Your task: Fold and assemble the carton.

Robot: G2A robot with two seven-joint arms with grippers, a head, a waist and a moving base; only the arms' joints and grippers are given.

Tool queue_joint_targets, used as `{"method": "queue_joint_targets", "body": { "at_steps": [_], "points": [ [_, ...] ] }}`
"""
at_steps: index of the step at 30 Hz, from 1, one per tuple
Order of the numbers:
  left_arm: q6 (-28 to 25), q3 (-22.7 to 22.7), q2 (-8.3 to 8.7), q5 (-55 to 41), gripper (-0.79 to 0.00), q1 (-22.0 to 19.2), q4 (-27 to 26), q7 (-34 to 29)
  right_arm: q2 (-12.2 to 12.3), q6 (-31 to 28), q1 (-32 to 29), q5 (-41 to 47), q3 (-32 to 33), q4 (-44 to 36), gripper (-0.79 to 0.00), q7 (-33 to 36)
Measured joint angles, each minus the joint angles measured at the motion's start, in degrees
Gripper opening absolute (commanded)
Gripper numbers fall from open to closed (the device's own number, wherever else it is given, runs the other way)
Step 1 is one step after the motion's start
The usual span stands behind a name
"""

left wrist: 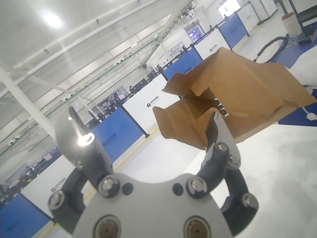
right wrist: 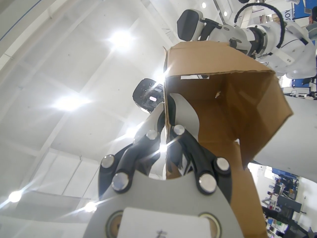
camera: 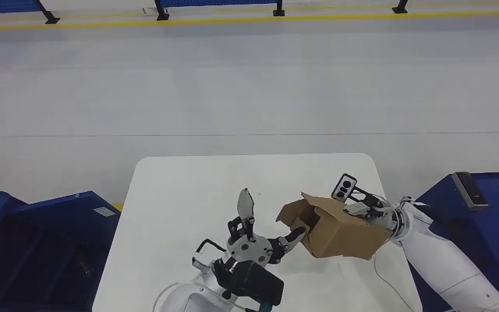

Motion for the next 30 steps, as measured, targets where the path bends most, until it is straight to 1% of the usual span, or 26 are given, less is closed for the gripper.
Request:
{"method": "queue_joint_targets", "body": {
  "at_steps": [5, 13, 17, 19, 25, 27, 29, 30],
  "points": [
    [-1.51, 0.5, -0.08, 0.05, 0.0, -1.12, 0.47, -2.78, 0.15, -1.57, -0.68, -1.45, 1.17, -0.61, -0.785, 0.0],
    [-2.25, 0.53, -0.02, 0.29, 0.0, -1.76, 0.14, -4.59, 0.36, -2.82, -1.44, -2.9, 2.41, -0.07, -0.785, 0.0],
    [-1.39, 0.16, 0.03, -0.16, 0.0, -1.67, -0.04, -4.31, 0.36, -2.72, -1.44, -2.82, 2.39, -0.07, -0.785, -0.01],
    [-0.76, -0.32, 0.1, -0.65, 0.0, -1.23, -0.4, -4.05, 0.31, -3.68, -1.44, -3.34, 2.88, -0.23, -0.785, -0.98],
    [1.92, -1.65, 0.38, -3.38, 0.0, 1.07, -2.28, -1.02, 0.53, -14.79, -2.51, -10.47, 7.93, 0.08, -0.785, -7.39],
    [3.42, -1.77, 0.38, -5.15, 0.0, 1.49, -3.0, 1.23, 0.67, -19.7, -3.16, -13.52, 10.11, -0.39, -0.785, -9.46],
    [3.53, -1.79, 0.37, -5.3, 0.0, 1.51, -3.07, 1.43, 0.76, -25.83, -4.07, -17.22, 12.22, -1.02, -0.785, -12.14],
    [3.47, -1.78, 0.37, -5.25, 0.0, 1.5, -3.06, 1.34, 0.77, -27.81, -4.27, -17.89, 12.61, -1.11, -0.785, -12.84]
  ]
}}
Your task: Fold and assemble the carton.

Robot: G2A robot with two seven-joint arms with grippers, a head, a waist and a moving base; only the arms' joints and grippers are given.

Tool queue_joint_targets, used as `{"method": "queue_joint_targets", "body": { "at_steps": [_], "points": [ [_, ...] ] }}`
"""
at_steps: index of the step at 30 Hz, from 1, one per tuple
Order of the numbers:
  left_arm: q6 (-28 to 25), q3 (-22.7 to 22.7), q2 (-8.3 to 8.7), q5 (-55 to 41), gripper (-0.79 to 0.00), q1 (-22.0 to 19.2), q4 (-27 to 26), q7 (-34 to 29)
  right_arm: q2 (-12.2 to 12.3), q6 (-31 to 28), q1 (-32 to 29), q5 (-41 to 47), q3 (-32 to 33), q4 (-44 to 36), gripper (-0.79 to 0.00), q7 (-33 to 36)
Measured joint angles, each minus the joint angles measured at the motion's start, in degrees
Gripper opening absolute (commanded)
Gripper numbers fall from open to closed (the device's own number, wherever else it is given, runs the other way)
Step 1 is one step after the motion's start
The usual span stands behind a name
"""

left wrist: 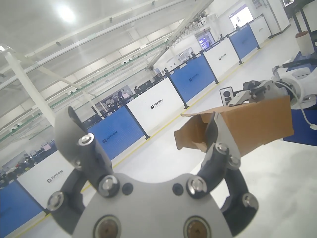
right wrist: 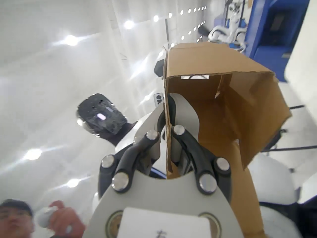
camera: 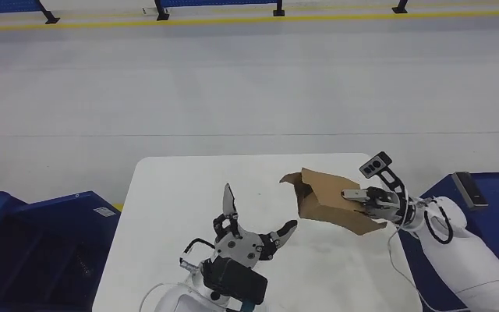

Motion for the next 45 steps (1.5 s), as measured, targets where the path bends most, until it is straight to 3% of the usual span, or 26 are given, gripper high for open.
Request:
{"method": "queue_joint_targets", "body": {
  "at_steps": [3, 5, 8, 11, 15, 23, 40, 45],
  "points": [
    [-0.26, 0.16, -0.02, -0.14, 0.0, 0.14, 0.17, -0.29, -0.01, 0.02, -0.01, 0.06, 0.03, 0.0, -0.785, 0.13],
    [-2.43, 1.13, -0.32, -3.63, 0.0, 1.03, -0.22, -3.73, -0.06, -0.19, 0.05, -0.84, 0.37, -0.67, -0.785, -0.59],
    [-3.47, 1.91, -1.22, -18.44, 0.0, 0.83, -3.0, -14.52, -0.13, -6.99, -1.26, -8.3, 1.25, -3.0, -0.785, -4.22],
    [-3.81, 2.33, -1.82, -33.16, 0.0, -2.08, -4.56, -22.52, -0.15, -12.26, -3.11, -13.15, 2.46, -5.72, -0.785, -4.51],
    [-1.24, 3.51, -2.66, -43.41, 0.0, -5.65, -2.98, -26.29, -0.13, -17.81, -5.82, -15.76, 4.39, -9.06, -0.785, -3.25],
    [5.3, 4.91, -3.69, -39.98, 0.0, -11.03, 3.25, -30.73, -0.17, -20.15, -9.33, -17.56, 7.78, -12.87, -0.785, -3.35],
    [4.41, 5.33, -3.97, -39.16, 0.0, -10.6, 4.76, -31.14, -0.93, -17.93, -9.72, -16.63, 8.89, -14.21, -0.785, -1.12],
    [3.82, 4.67, -3.95, -39.03, 0.0, -10.17, 3.09, -29.24, -1.39, -14.26, -8.8, -10.33, 7.92, -10.81, -0.785, 1.38]
  ]
}}
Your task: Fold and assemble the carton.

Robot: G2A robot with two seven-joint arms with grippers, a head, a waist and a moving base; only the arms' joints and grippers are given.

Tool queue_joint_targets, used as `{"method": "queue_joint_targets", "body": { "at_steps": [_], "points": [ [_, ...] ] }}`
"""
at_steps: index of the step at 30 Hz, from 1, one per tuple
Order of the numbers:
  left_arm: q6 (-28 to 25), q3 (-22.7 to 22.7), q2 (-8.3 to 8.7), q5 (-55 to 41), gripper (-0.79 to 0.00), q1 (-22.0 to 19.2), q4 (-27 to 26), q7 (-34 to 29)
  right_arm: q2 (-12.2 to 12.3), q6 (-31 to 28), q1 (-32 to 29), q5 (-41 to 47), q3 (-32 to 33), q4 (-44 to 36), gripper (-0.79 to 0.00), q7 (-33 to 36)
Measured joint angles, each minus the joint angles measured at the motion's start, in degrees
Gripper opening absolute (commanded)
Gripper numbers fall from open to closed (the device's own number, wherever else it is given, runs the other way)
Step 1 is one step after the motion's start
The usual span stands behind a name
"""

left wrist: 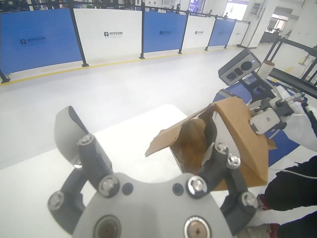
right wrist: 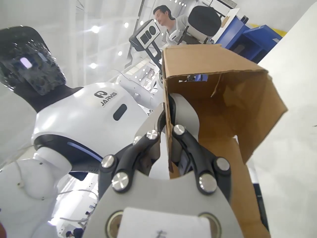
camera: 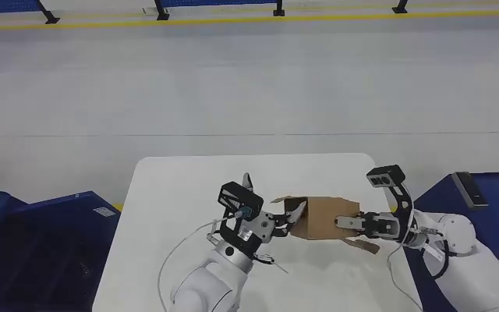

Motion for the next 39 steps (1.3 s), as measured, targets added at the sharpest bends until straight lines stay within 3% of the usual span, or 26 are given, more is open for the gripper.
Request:
{"method": "queue_joint_targets", "body": {
  "at_steps": [6, 10, 16, 23, 39],
  "points": [
    [-3.16, -3.63, 0.88, 2.82, 0.0, 3.48, -4.81, 6.4, -0.75, 13.48, 4.22, 11.34, -2.77, 7.71, -0.785, 5.83],
    [-1.03, -8.12, 1.39, 8.42, 0.0, 5.31, -5.46, 12.34, -1.43, 22.45, 7.13, 15.64, -5.88, 11.4, -0.785, 10.9],
    [-2.86, -10.63, 1.85, 16.07, 0.0, 4.62, -2.6, 11.11, -2.07, 31.71, 9.65, 19.73, -10.18, 11.47, -0.785, 11.46],
    [-7.07, -8.61, 1.95, 18.1, 0.0, 4.0, -1.24, 11.68, -1.83, 33.03, 10.22, 18.46, -11.71, 11.21, -0.785, 11.46],
    [-10.47, -7.07, 2.05, 15.54, 0.0, 4.98, -2.19, 10.97, -1.23, 32.38, 10.77, 18.71, -13.02, 10.64, -0.785, 11.46]
  ]
}}
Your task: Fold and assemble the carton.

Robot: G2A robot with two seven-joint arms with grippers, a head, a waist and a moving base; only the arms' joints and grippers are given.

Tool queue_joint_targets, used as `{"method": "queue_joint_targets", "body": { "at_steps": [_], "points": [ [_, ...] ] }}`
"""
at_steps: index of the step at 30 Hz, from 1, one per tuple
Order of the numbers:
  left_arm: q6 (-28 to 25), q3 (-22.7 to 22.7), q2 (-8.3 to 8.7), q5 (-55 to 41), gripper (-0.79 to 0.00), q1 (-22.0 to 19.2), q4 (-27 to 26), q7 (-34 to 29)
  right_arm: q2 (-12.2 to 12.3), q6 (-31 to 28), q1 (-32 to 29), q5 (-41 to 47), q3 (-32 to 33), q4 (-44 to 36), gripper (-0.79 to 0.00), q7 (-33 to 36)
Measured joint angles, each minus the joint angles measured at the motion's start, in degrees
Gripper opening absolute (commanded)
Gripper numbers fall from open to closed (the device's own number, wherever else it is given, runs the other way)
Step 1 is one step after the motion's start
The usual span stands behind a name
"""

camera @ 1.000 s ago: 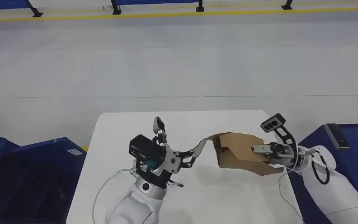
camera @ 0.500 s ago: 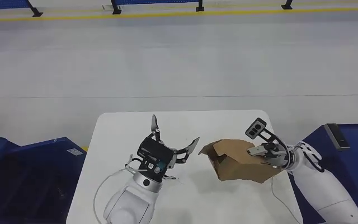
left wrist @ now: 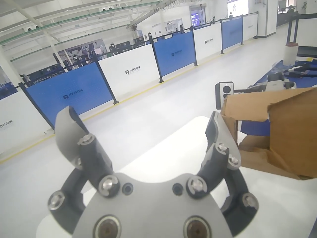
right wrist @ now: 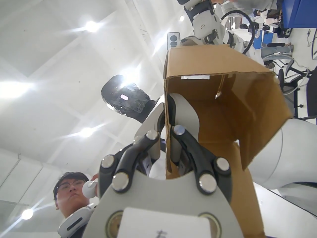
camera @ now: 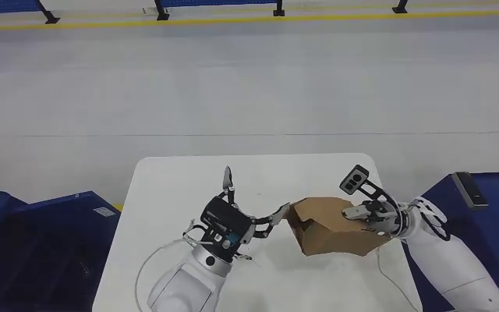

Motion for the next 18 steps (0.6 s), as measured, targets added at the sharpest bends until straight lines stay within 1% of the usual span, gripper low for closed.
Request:
{"method": "queue_joint_targets", "body": {
  "at_steps": [7, 18],
  "points": [
    [-1.25, 0.9, 0.09, -0.66, 0.0, 0.56, -0.59, 0.16, 0.17, 0.92, 0.78, -0.62, -0.87, 1.14, -0.785, 0.0],
    [-2.23, 3.04, 0.01, 0.04, 0.0, -0.49, 0.31, -1.23, 0.47, 2.72, 1.65, 0.99, -1.67, 0.67, -0.785, 0.0]
  ]
}}
